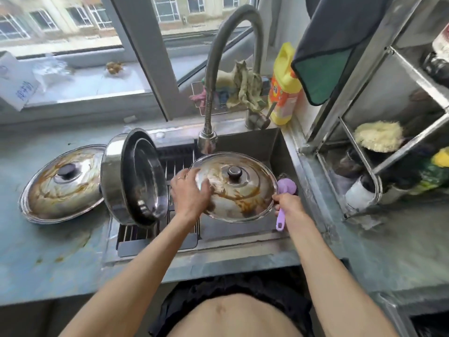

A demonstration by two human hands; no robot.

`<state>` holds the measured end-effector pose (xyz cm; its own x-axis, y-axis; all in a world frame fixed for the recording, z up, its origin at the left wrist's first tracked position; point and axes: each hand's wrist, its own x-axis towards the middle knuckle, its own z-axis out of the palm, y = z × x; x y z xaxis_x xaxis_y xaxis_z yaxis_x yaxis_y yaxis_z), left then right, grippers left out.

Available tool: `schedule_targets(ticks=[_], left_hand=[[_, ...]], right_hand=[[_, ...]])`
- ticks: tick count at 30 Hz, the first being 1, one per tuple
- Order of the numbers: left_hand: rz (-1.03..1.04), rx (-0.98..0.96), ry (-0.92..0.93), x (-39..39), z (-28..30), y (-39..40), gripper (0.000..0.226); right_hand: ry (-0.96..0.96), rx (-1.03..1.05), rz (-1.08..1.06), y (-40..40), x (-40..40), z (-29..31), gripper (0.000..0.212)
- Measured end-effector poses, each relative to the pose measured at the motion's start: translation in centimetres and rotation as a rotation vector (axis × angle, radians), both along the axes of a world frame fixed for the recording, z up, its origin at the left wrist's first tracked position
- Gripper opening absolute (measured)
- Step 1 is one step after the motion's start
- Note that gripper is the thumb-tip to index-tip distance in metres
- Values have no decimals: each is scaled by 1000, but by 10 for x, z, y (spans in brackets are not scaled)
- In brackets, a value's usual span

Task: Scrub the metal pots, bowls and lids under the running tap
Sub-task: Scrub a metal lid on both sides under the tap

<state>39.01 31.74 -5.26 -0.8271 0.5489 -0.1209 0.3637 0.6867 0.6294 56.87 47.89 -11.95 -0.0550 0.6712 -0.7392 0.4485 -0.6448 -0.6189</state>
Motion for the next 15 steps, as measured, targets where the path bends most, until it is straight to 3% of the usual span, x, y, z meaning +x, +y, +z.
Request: schedule_targets(ticks=[3,6,7,10,15], left_hand=[[239,126,-413,-5,-5,-7,56],[464,453,-854,-7,-6,3,41],[511,499,-878,-8,-7,8,38],[493,505,-821,-13,-15,16,36],[414,419,-757,-27,-13,37,51]], right_hand=[[67,-55,-50,1,-4,-9,10],[71,-37,12,0,-14,-13,11],[23,17,86,-1,-18,-12,11],[-214,218,400,5,-23,-4,43],[-659,481,919,37,-42,36,42]])
